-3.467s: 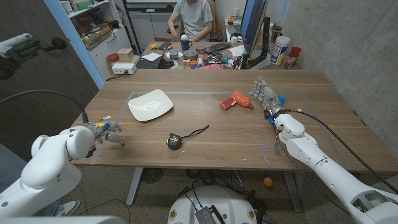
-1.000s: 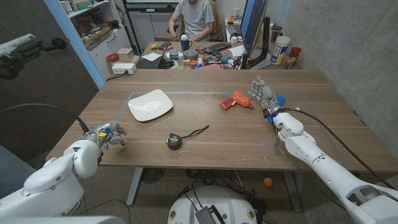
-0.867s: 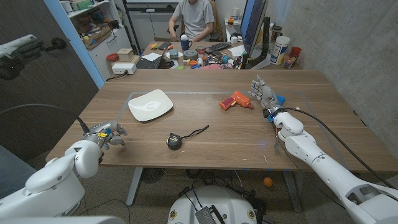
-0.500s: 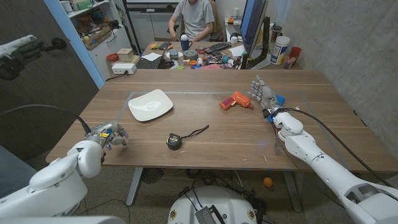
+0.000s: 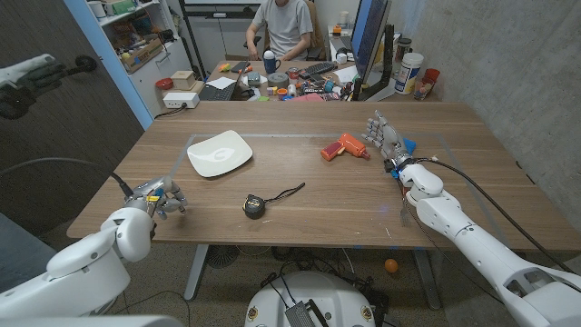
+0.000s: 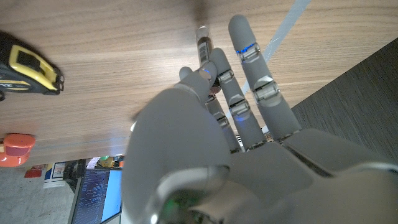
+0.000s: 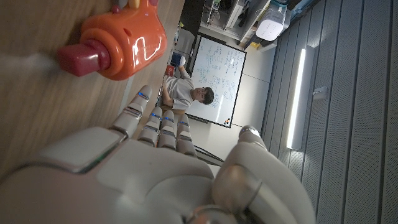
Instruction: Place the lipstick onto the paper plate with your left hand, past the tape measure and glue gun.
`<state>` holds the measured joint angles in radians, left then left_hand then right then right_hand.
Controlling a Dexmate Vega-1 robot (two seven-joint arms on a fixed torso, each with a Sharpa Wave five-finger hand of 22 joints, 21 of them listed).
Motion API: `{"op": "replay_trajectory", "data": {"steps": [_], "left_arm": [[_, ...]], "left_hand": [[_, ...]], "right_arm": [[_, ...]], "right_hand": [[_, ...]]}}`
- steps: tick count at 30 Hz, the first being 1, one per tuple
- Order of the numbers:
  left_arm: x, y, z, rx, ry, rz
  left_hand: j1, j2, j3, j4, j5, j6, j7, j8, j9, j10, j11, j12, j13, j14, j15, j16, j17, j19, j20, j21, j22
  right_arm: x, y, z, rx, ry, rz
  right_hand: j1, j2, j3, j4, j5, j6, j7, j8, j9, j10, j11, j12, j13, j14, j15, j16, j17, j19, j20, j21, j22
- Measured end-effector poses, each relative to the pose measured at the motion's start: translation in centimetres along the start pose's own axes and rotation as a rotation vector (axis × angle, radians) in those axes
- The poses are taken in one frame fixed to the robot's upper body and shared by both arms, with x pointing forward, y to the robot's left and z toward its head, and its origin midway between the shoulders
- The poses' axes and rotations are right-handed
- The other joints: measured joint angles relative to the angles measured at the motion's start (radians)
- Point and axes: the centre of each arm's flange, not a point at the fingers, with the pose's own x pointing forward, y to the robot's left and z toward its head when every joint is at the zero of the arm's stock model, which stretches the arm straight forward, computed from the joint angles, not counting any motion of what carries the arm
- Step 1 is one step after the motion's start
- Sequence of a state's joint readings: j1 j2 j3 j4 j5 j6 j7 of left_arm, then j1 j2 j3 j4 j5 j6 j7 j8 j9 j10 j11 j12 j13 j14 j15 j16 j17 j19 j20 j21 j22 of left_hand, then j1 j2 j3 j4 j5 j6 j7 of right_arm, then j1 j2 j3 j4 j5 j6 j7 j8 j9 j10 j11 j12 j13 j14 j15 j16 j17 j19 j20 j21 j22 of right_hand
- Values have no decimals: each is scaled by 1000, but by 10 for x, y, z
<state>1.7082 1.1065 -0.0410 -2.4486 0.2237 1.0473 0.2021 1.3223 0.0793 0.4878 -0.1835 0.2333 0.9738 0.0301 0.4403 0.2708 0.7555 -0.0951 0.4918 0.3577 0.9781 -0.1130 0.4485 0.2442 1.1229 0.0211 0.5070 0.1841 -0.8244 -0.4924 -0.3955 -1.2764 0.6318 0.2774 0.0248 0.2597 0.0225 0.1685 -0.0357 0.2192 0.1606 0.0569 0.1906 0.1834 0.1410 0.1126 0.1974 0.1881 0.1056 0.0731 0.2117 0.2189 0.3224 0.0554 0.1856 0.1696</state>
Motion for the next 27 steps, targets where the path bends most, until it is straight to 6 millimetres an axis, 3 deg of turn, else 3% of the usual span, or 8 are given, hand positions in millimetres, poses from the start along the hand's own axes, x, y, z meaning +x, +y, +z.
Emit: {"op": "replay_trajectory", "data": {"steps": [12,27], "left_arm": [[-4,-1,0,-16,3,10],[-6,24,14,-53,-45,72]], "left_hand": [[9,1,-8,8,0,5,-5,0,-2,10,-10,16,1,5,5,-4,-8,-9,9,4,0],[13,-3,-13,12,4,5,-5,0,1,10,-10,31,7,15,15,-14,-10,-22,22,7,-3]], "right_arm": [[-3,-1,-2,-3,17,-1],[-8,-3,-3,-2,27,-12]], "right_hand": [[0,0,0,0,0,-4,4,0,0,0,0,0,0,0,0,0,0,0,0,0,0],[0,0,0,0,0,-4,4,0,0,0,0,0,0,0,0,0,0,0,0,0,0]]}}
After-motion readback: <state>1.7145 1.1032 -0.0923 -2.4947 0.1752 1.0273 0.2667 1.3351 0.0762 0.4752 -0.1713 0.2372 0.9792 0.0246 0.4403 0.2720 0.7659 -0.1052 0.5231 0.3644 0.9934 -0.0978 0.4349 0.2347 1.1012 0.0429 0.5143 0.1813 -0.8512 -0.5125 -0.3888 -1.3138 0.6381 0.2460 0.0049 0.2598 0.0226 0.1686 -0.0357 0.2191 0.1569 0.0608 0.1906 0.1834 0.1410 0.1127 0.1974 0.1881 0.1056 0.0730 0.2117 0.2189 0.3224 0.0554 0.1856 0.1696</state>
